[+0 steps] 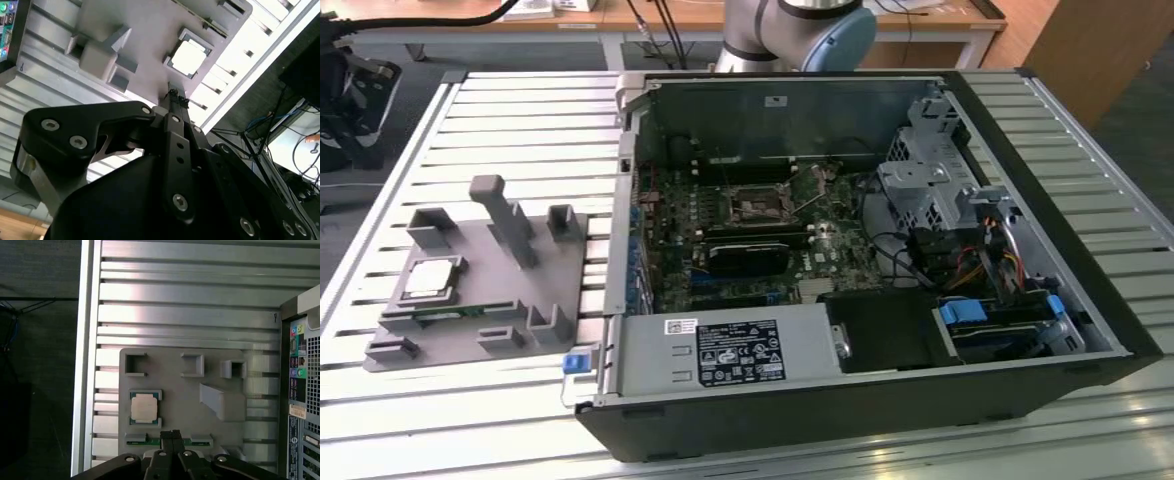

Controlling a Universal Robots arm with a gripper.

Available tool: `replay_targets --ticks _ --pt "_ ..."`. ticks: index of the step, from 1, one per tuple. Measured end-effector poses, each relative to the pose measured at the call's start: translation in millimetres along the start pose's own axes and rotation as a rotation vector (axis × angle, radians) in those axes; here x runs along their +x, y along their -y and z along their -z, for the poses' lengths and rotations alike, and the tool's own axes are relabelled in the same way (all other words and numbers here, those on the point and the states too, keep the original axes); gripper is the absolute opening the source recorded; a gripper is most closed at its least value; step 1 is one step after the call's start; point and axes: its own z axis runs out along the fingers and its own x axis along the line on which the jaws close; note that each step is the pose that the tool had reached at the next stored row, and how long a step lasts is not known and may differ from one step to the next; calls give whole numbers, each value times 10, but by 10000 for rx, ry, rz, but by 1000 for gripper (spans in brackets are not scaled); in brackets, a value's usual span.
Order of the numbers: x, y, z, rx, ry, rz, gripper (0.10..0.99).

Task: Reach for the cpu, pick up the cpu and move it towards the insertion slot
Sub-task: 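Pick up the cpu and move it towards the insertion slot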

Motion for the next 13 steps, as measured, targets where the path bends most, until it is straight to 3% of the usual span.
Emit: replay_targets --ticks 4,9,10,11,13 --pt "152 -2 -4 0 1 2 106" --pt "174 0 -24 1 4 7 114" --pt "179 1 -36 1 12 9 169" --pt "183 2 -53 0 19 9 169" --pt "196 4 -90 1 19 11 294"
